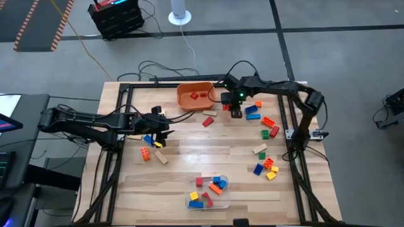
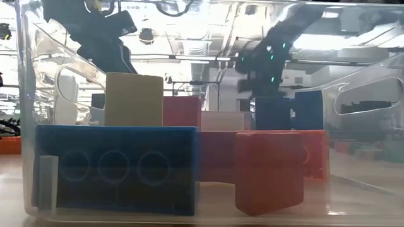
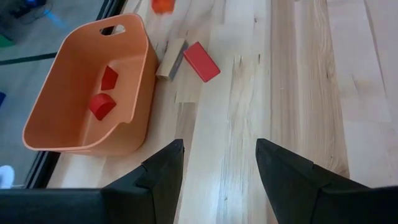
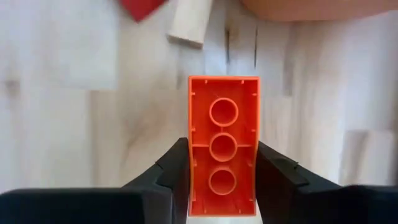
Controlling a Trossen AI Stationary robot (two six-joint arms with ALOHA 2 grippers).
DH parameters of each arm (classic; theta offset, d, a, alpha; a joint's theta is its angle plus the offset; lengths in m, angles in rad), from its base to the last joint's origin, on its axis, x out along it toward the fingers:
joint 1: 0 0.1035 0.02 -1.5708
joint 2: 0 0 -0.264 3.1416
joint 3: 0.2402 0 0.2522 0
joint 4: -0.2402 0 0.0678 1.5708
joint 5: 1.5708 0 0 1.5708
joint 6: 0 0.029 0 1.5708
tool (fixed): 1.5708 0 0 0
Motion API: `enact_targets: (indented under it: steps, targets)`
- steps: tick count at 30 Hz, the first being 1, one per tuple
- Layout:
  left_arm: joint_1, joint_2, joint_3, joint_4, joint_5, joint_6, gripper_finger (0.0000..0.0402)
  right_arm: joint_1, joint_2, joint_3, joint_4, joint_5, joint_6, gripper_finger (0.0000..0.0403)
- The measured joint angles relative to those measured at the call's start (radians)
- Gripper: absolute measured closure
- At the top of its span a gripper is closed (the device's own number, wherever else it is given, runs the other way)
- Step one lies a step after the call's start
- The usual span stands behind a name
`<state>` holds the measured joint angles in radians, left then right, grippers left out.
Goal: Sort blocks by size
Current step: Put the large orange game piece into the transparent bin
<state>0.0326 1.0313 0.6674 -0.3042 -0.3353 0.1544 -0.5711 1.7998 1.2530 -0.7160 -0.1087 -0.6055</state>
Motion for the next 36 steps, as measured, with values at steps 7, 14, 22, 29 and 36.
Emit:
enact_targets:
  steps: [7, 14, 22, 29, 36]
  targets:
    - [0.0, 0.0, 0.0, 0.009, 0.001, -0.009, 0.0207, 0.154, -0.163, 0.0, 0.008, -0.485, 0.064, 0.0242]
    - [0.0, 0.0, 0.0, 0.026, -0.001, -0.029, 0.0208, 0.452, -0.187, 0.0, 0.135, -0.601, 0.146, 0.024]
    - [0.015, 0.005, 0.0, 0.074, -0.011, -0.031, 0.0208, 0.683, -0.088, 0.0, 0.233, -0.609, 0.222, 0.0239]
    - [0.049, 0.059, 0.0, 0.065, -0.011, -0.093, 0.0208, 0.78, 0.047, 0.0, 0.372, -0.608, 0.33, 0.0239]
    - [-0.048, 0.048, 0.062, -0.231, 0.025, -0.2, 0.0207, 0.84, 0.092, 0.0, 0.407, -0.405, 0.471, 0.0218]
